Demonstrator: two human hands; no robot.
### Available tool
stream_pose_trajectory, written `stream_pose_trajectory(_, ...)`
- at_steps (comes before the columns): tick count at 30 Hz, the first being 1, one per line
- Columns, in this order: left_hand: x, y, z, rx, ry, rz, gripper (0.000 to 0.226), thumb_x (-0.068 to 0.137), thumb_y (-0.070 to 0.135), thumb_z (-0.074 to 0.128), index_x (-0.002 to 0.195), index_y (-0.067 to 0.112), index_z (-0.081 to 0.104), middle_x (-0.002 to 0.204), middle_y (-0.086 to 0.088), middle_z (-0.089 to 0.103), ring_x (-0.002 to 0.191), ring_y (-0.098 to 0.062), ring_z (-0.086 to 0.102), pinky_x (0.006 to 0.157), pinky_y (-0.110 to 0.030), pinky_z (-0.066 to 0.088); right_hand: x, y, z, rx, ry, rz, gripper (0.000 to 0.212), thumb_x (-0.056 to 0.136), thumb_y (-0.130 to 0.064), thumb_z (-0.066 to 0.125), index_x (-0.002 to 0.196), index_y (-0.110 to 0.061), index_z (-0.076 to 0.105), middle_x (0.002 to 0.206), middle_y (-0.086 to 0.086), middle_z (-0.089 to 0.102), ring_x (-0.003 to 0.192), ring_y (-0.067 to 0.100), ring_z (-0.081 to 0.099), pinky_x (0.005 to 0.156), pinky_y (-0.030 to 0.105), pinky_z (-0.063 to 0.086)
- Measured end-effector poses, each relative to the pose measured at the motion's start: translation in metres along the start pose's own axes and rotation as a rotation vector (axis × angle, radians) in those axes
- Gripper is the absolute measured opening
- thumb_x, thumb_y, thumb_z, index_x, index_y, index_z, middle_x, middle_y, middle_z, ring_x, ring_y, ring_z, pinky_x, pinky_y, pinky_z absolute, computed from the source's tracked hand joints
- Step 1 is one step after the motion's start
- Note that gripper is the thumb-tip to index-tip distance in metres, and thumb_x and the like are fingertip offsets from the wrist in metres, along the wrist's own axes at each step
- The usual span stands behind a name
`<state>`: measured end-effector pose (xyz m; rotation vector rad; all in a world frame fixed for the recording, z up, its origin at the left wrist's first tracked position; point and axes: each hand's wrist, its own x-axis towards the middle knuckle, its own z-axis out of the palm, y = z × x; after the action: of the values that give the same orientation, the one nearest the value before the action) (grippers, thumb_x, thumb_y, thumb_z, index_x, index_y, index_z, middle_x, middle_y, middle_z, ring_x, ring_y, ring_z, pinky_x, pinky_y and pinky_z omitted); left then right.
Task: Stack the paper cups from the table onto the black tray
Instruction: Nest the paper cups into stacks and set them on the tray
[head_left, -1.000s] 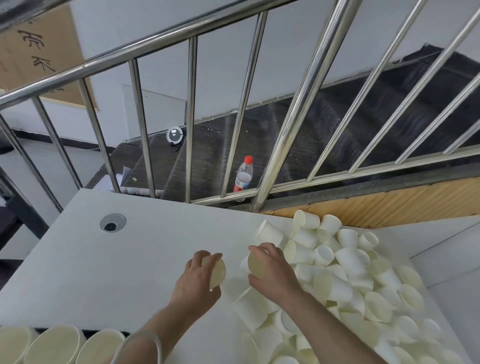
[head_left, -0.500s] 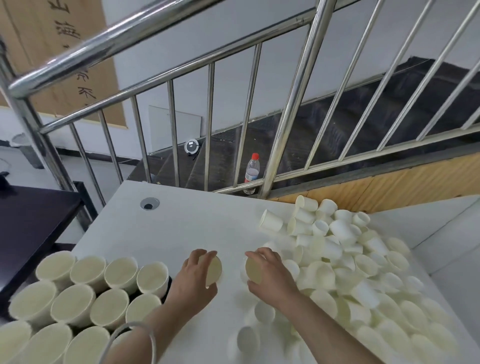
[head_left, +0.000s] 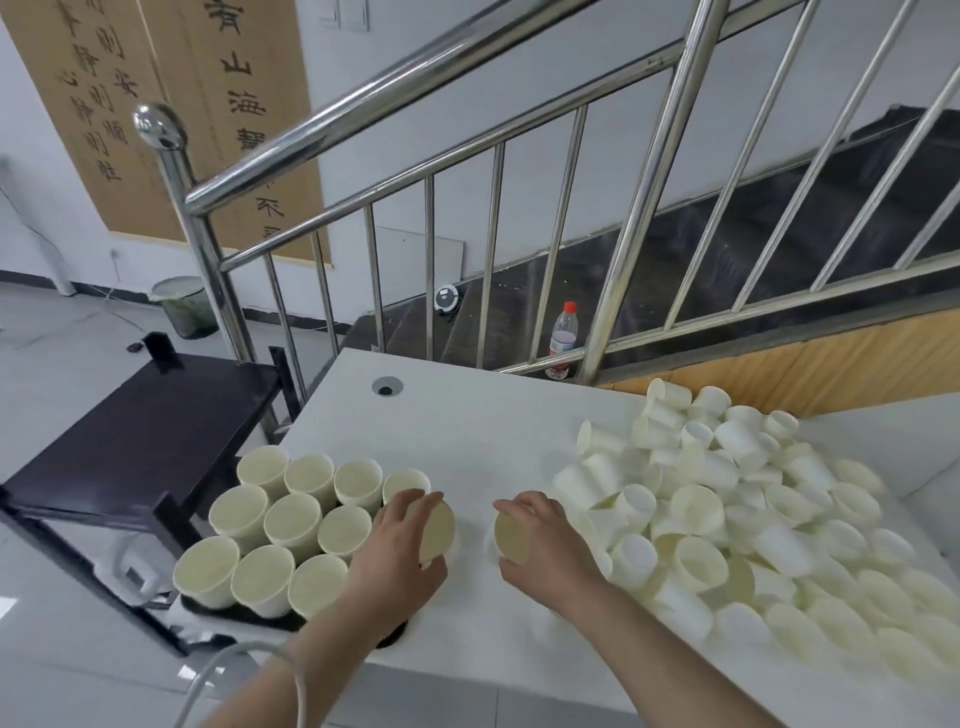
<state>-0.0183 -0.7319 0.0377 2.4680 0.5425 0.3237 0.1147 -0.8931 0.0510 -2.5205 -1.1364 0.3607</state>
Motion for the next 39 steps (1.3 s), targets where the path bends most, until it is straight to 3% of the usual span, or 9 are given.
stream_pose_trajectory(10,-0.028,-0.075,-0.069,0.004,0.071,-0.030,0.069,0.079,0.023,0.067,0.142,0.024,0.040,0.145,0.005,0.037,0.131,-0.020,0.038,0.094,-0.029,0.044,0.020,-0.102,0.033,0.006,-0.009,-0.054,0.067,0.083,-0.022,0.059,0.145,-0.032,0.036,0.140,-0.010,0.032,0.133,0.012,0.028,0.094,0.029,0.046)
stream_pose_trajectory(16,-0.039,-0.136,-0.119,0.033,0.072,-0.086,0.071,0.081,0.025,0.066,0.145,0.025,0.035,0.147,0.008,0.033,0.135,-0.017,0.032,0.104,-0.032,0.040,0.041,-0.170,0.066,0.047,-0.035,-0.119,0.069,0.082,-0.024,0.059,0.145,-0.035,0.035,0.141,-0.012,0.032,0.134,0.010,0.027,0.096,0.026,0.041)
stream_pose_trajectory(20,-0.046,-0.174,-0.141,0.054,0.053,-0.126,0.071,0.082,0.026,0.066,0.145,0.026,0.033,0.146,0.010,0.032,0.134,-0.016,0.031,0.099,-0.029,0.043,0.056,-0.209,0.089,0.064,-0.068,-0.151,0.068,0.082,-0.025,0.061,0.145,-0.034,0.037,0.141,-0.010,0.032,0.133,0.011,0.028,0.099,0.028,0.041)
stream_pose_trajectory(30,-0.045,-0.217,-0.146,0.091,-0.050,-0.145,0.071,0.083,0.028,0.065,0.145,0.025,0.032,0.146,0.009,0.032,0.133,-0.016,0.031,0.096,-0.027,0.044,0.067,-0.240,0.121,0.006,-0.174,-0.166,0.070,0.082,-0.025,0.064,0.146,-0.030,0.035,0.138,-0.006,0.033,0.128,0.015,0.032,0.093,0.033,0.046)
stream_pose_trajectory(39,-0.040,-0.238,-0.134,0.123,-0.158,-0.145,0.075,0.082,0.031,0.067,0.146,0.029,0.027,0.148,0.012,0.029,0.133,-0.014,0.030,0.094,-0.028,0.047,0.077,-0.241,0.141,-0.009,-0.220,-0.133,0.074,0.081,-0.026,0.065,0.147,-0.028,0.033,0.141,-0.006,0.032,0.132,0.014,0.030,0.099,0.034,0.044)
